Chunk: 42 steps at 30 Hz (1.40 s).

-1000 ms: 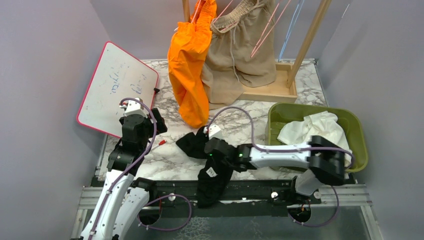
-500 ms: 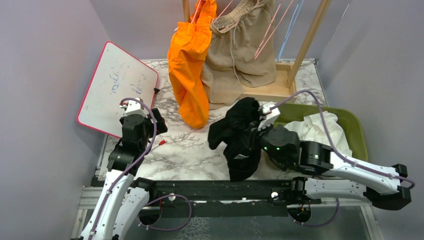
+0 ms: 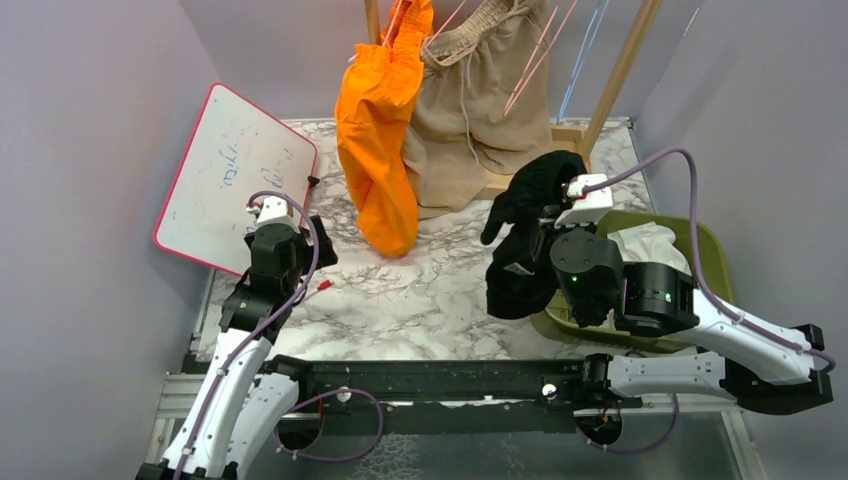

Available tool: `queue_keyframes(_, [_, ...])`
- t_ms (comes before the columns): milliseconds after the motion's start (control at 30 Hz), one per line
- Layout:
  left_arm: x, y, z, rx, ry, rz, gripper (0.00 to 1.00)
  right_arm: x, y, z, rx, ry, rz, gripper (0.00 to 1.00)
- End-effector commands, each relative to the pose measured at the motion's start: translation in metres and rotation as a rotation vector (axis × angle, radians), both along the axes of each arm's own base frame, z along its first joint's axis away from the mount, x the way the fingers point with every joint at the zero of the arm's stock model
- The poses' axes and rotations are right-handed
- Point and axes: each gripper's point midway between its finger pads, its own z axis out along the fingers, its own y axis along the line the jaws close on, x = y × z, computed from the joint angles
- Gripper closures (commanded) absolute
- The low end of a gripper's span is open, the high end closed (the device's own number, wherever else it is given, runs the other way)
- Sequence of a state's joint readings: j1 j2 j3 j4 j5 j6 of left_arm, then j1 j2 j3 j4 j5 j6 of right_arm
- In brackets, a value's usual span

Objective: Remove the shorts from the hanger
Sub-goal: Place the shorts in the basket.

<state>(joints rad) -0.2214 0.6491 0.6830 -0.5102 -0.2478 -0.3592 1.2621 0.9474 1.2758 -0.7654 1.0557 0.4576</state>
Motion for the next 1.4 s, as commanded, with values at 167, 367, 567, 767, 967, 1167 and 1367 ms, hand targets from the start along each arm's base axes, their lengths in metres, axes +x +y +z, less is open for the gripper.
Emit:
queue_keyframes(167, [0.011, -0.003, -0.010, -0.001, 0.033, -0.003, 0.01, 0.005, -0.087, 0.074, -0.049, -0.222, -0.376, 0.99])
queue_keyframes(367, [0.016, 0.001, -0.013, 0.019, 0.037, 0.014, 0.01, -0.003, -0.114, 0.060, -0.059, -0.208, -0.473, 0.99])
queue_keyframes(567, [0.023, -0.002, -0.020, 0.034, 0.068, -0.001, 0.01, 0.000, -0.108, 0.041, -0.091, -0.209, -0.452, 0.99])
queue_keyframes(767, [0.022, -0.006, -0.024, 0.027, 0.080, -0.023, 0.01, -0.005, -0.124, 0.016, -0.029, -0.209, -0.497, 0.99])
queue_keyframes(967, [0.021, -0.006, -0.023, 0.022, 0.074, -0.026, 0.01, 0.004, -0.115, -0.016, -0.129, -0.200, -0.512, 0.99])
queue_keyframes(1167, [0.019, -0.007, -0.023, 0.018, 0.074, -0.027, 0.01, 0.058, -0.144, -0.088, -0.174, 0.036, -0.574, 0.99])
queue_keyframes(1367, [0.019, -0.006, -0.026, 0.022, 0.087, -0.023, 0.01, 0.073, -0.171, -0.092, 0.006, 0.093, -0.673, 0.98])
